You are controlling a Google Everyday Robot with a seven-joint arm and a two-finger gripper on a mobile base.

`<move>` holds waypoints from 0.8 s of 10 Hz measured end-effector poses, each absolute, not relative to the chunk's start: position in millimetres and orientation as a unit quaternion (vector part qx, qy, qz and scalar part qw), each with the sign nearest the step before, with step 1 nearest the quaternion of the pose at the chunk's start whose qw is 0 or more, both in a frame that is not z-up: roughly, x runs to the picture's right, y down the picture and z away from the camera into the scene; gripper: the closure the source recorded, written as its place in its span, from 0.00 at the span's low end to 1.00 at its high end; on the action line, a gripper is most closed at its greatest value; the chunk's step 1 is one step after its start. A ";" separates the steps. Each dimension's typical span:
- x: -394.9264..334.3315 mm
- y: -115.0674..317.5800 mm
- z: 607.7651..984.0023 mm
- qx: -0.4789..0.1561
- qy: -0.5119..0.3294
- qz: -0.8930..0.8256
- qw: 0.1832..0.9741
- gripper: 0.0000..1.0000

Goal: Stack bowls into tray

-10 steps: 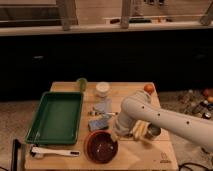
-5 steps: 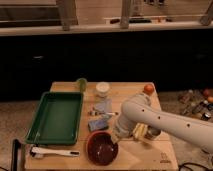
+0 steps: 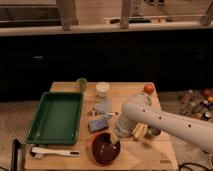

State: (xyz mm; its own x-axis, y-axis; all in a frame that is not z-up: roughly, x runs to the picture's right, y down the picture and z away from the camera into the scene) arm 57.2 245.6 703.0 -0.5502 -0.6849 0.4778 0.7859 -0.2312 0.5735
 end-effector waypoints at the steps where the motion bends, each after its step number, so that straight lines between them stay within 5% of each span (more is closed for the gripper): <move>1: 55.0 243.1 704.2 -0.059 -0.404 -0.784 0.468 0.70; 4: 50.6 237.1 708.2 -0.051 -0.405 -0.787 0.462 0.97; 8: 41.9 237.9 714.5 -0.050 -0.408 -0.787 0.460 1.00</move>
